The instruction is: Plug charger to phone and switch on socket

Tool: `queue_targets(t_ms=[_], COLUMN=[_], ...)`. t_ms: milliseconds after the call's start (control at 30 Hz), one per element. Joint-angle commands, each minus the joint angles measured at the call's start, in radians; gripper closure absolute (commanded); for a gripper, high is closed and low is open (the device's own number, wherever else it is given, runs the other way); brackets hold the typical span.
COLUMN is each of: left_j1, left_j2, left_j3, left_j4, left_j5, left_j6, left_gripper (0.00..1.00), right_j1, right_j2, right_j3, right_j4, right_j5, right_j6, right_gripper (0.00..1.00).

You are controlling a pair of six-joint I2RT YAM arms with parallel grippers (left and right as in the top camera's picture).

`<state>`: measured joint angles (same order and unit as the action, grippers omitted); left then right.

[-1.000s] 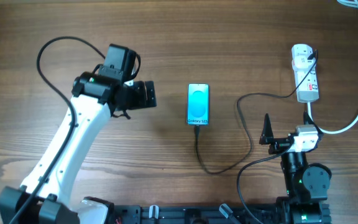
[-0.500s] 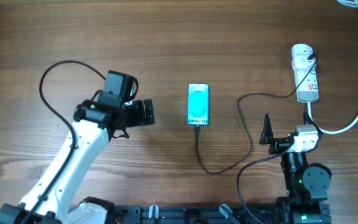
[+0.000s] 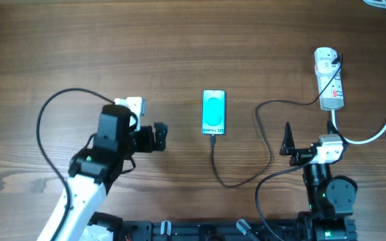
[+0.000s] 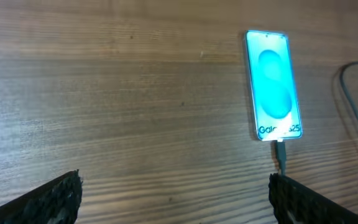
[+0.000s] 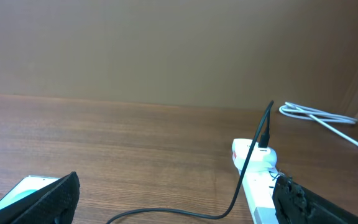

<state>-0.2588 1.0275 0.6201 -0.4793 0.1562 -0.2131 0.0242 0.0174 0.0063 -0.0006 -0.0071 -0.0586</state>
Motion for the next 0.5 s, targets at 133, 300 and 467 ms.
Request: queue_targets(t_ms=[133,300,467], left_j1=[0.043,0.043,0.043], left_j2=[-0.225,-0.391,-0.529], left_j3=[-0.190,-0.332,-0.437], left_j4=[0.142,0.235,0.325], left_j5=[0.094,0.095,0.094], left_j6=[0.080,0.079,0.079], left_gripper=[0.00,0.00,0.00], right_j1=[-0.005,-0.005,-0.005], right_j2=[-0.010,-0.010,-0.010], right_j3=[-0.001,-0.001,-0.001], right_j4=[0.003,0.003,0.003], right_j5=[-0.016,-0.016,-0.016], right_j6=[-0.018,-0.018,-0.018], right_gripper=[0.00,0.00,0.00])
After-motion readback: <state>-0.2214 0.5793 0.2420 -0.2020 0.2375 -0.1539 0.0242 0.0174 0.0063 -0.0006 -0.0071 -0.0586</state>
